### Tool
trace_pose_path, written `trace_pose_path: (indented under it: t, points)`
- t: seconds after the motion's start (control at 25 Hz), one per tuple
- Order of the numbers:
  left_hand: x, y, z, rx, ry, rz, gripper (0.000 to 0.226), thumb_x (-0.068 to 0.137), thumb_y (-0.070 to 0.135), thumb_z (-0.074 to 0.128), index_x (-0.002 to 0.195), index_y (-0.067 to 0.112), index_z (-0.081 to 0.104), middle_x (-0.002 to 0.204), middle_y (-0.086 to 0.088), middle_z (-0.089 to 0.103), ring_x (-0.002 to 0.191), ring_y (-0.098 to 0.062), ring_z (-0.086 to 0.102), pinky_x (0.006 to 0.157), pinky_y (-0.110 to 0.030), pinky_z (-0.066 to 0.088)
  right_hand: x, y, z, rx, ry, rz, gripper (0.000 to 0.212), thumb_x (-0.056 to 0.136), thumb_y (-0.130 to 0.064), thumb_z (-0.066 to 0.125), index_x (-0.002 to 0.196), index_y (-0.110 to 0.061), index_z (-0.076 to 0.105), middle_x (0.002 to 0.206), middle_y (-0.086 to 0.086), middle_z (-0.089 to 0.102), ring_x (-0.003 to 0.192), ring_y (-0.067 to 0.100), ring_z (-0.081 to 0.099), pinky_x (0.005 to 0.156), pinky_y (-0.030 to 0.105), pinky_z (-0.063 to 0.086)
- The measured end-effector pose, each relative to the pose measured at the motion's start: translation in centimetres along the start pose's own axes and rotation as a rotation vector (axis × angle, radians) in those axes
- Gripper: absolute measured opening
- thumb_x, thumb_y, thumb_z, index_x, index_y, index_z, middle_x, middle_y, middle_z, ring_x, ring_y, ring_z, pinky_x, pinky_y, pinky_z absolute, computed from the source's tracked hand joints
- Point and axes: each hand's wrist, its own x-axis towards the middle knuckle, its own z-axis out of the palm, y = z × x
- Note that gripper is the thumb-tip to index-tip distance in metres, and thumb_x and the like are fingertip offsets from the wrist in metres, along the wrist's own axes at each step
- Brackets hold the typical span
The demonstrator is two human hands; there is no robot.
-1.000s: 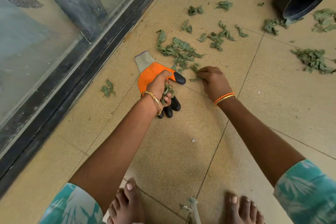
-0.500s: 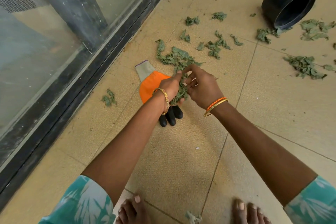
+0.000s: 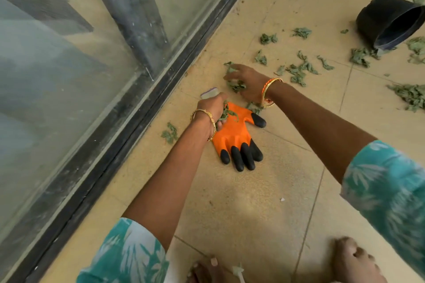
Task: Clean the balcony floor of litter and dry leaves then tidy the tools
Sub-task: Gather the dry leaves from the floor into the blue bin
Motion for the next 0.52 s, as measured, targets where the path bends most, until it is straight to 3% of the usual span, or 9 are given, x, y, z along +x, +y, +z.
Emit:
trace_pose_path:
  t: [0.12,0.28,0.4,0.52]
  points:
    - [0.8,0.1,-1.8,-0.048,0.029,0.010,0.011,0.076,0.015,0.062,0.074,0.007,0.054,0.058,-0.007,0.051,0.037,-0.014,0.043,0.034,-0.013,0.028,3.4,-0.1,0.9,-0.164,-0.133,-0.087,0.061,0.081,0.008,0.052,0.138,-0.009,0.043,0.151,0.021,0.022,0.139,0.033,0.025,0.109,0.032,0.025]
    - [1.2,-0.7,-2.8,-0.186,0.005,-0.008,0.006,0.077,0.010,0.060,0.077,0.008,0.054,0.057,-0.006,0.049,0.032,-0.010,0.040,0.033,-0.013,0.029,5.3,1.0,0.9,-0.167,0.051,-0.119,0.038,0.077,0.010,0.056,0.111,-0.001,0.066,0.114,0.022,0.063,0.107,0.036,0.058,0.092,0.037,0.044]
    - [1.4,-1.1,-3.0,-0.226,-0.057,0.002,0.005,0.083,0.013,0.057,0.084,0.008,0.057,0.062,-0.004,0.052,0.038,-0.009,0.044,0.033,-0.014,0.032,5.1,1.4,0.5,0.046,0.214,-0.064,0.029,0.076,0.010,0.058,0.098,-0.001,0.072,0.096,0.017,0.070,0.092,0.030,0.065,0.082,0.030,0.048]
    - [1.2,-0.8,-3.0,-0.322,-0.145,0.012,0.007,0.088,0.009,0.049,0.084,0.008,0.055,0.078,-0.009,0.060,0.052,-0.014,0.056,0.040,-0.019,0.043,3.4,1.6,-0.8,0.594,0.370,-0.003,0.021,0.074,0.009,0.064,0.086,-0.004,0.073,0.073,0.007,0.071,0.072,0.017,0.066,0.079,0.032,0.055]
